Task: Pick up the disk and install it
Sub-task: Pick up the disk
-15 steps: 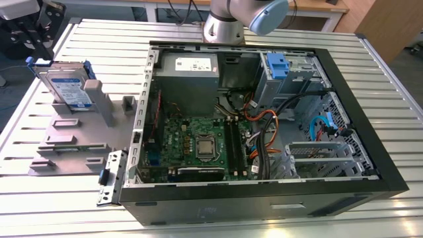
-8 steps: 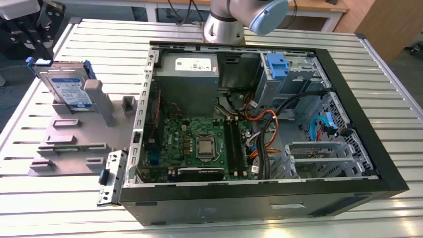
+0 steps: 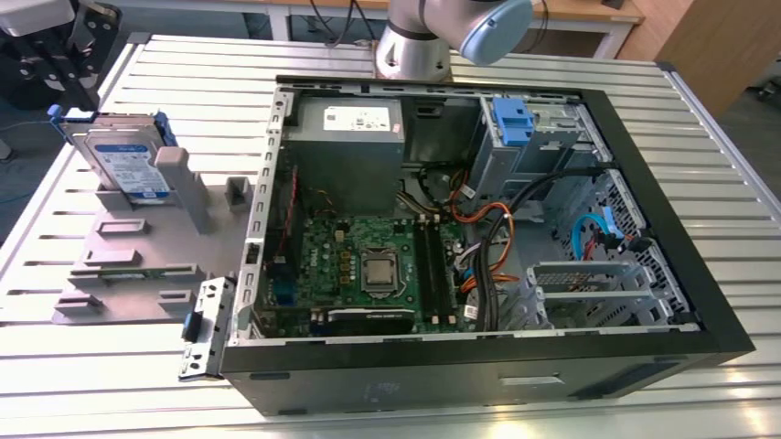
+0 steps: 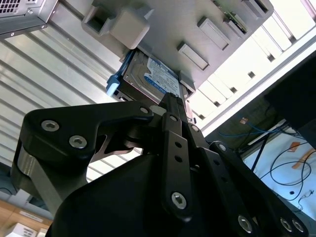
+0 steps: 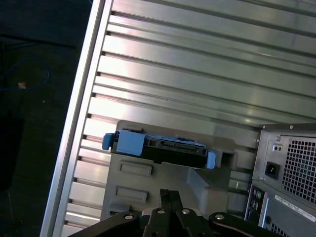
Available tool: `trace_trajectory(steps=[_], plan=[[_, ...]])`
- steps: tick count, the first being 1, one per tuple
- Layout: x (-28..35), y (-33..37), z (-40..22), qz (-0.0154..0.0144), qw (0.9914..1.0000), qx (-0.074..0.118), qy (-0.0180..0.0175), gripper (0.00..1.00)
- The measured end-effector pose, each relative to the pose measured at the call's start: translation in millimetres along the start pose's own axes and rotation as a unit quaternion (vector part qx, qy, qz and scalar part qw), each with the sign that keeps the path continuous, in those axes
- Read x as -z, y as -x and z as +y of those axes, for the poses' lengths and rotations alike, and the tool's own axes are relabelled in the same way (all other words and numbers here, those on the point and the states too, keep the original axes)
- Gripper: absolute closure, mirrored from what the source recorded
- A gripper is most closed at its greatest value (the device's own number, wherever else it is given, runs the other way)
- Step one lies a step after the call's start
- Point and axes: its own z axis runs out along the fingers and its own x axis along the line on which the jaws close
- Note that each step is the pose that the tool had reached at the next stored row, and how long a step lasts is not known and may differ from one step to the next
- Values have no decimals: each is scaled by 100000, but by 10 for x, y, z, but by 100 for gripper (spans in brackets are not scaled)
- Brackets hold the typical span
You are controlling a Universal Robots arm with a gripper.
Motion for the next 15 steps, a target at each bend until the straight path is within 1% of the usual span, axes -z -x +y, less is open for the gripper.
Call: trace_trajectory(steps=[15], plan=[[0,0,0,22,99999,521,6,89]])
